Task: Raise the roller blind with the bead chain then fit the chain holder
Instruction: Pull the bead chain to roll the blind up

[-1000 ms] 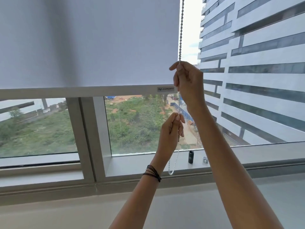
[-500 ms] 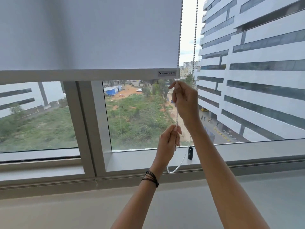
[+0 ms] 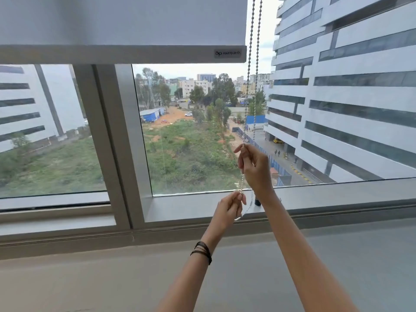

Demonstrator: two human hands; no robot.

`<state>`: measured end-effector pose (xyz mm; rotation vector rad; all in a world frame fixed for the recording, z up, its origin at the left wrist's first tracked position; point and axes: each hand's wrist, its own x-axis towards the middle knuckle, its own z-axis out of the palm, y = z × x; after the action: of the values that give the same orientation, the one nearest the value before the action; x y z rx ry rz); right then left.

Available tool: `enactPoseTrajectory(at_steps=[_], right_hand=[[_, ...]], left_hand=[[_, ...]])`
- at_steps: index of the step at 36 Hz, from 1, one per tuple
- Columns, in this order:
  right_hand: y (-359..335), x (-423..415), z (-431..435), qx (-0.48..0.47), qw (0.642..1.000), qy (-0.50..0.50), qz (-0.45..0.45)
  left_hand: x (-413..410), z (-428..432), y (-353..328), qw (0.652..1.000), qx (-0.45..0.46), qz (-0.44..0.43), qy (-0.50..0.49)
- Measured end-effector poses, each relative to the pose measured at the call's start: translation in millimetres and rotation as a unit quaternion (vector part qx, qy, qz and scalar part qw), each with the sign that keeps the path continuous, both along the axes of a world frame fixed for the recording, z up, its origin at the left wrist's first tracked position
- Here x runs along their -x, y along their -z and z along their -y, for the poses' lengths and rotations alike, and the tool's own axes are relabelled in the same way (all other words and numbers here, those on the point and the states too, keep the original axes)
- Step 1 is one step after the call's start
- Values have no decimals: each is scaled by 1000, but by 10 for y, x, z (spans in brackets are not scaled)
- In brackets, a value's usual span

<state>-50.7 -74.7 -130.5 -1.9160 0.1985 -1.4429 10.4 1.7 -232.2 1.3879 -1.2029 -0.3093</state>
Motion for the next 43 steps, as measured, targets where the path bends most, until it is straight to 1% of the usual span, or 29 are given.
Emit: enactPoseTrajectory(at_steps=[6,13,16,22,24,27,32,36,40,43], right_hand=[[189,83,4,-12,1000,-6,-9],[386,89,-71,-21,999,16,-19],[400,85,-115,-21,999,12,-21],[353,84,-148,-11,1000,7,-24],[348,72,-178,-10,1000,6,-27],[318,15,-271,-11,999,-4,-43],[218,-42,-431,-10,999,-41,-31],[142,-24,-549,16,999,-47,-5],[45,0,-579,-2,998,-63,7],[-16,13,-550,5,998,-55,-4]], left_hand=[[63,-16,163,999,-28,-10,18],[84,-42,258,998,-56,-25,8],[42,-83,233,997,-67,-32,4],[-34,-163,-29,994,-73,-76,35],[-84,-153,-213,993,-59,-94,43],[-154,-152,-560,990,-4,-136,42],[-247,-129,-1114,989,55,-129,36],[-263,-132,-1436,987,98,-122,33],[-260,-188,-1768,984,120,-116,67],[-228,-244,-2038,972,166,-109,128]])
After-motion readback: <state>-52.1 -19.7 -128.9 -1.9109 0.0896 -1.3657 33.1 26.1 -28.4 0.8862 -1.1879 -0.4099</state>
